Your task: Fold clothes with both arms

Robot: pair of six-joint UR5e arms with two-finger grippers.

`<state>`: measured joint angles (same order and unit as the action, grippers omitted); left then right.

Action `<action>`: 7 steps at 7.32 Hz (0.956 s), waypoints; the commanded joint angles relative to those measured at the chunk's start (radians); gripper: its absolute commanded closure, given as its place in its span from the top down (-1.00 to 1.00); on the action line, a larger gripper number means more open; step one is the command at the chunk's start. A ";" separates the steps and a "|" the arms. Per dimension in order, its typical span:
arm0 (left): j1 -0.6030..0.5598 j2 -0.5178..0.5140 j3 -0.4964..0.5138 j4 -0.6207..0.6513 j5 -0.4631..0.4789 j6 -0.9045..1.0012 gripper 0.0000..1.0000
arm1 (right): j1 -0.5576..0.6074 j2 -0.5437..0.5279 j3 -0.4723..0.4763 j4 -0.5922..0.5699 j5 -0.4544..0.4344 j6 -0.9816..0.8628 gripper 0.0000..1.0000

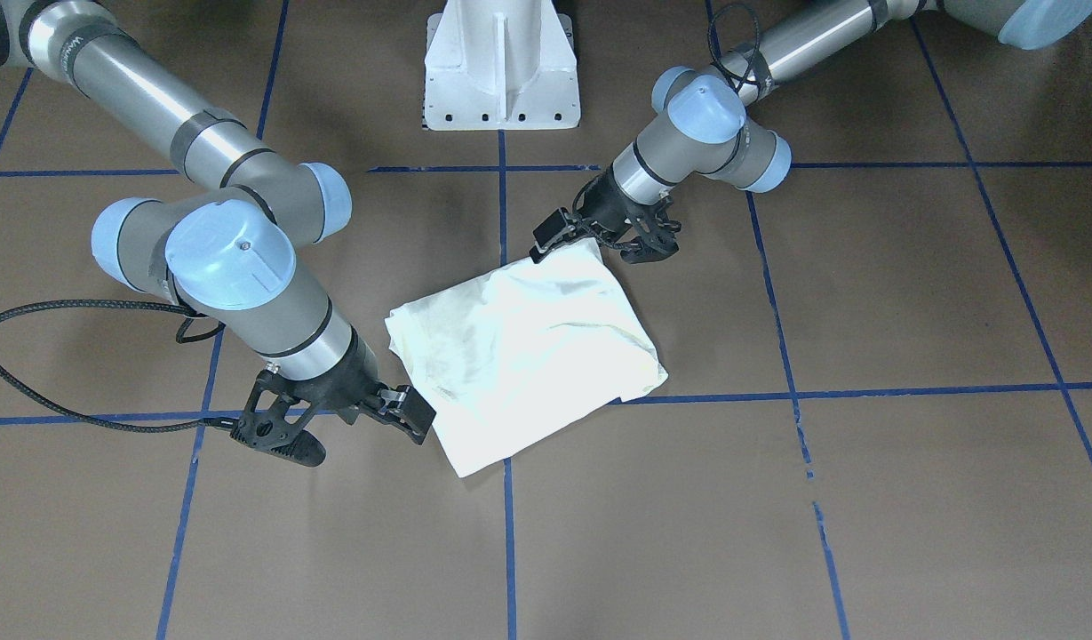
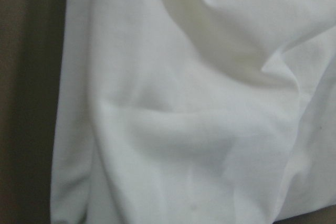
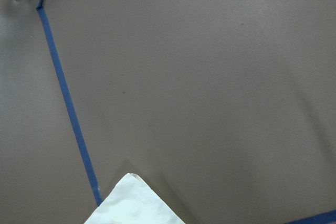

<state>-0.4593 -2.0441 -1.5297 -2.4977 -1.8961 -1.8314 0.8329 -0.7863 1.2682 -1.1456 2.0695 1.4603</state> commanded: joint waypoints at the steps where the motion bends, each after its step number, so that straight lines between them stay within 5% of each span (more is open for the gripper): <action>1: 0.005 0.060 -0.064 0.000 -0.009 0.053 0.99 | 0.000 -0.001 -0.001 0.001 0.000 0.000 1.00; 5: -0.043 0.235 -0.261 0.011 -0.081 0.153 0.99 | 0.000 -0.022 0.032 0.004 0.006 -0.003 1.00; 7: -0.271 0.362 -0.311 0.011 -0.187 0.365 0.99 | 0.035 -0.143 0.159 -0.002 0.030 -0.076 1.00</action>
<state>-0.5952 -1.7566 -1.8122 -2.4877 -2.0210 -1.5947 0.8437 -0.8572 1.3551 -1.1447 2.0813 1.4325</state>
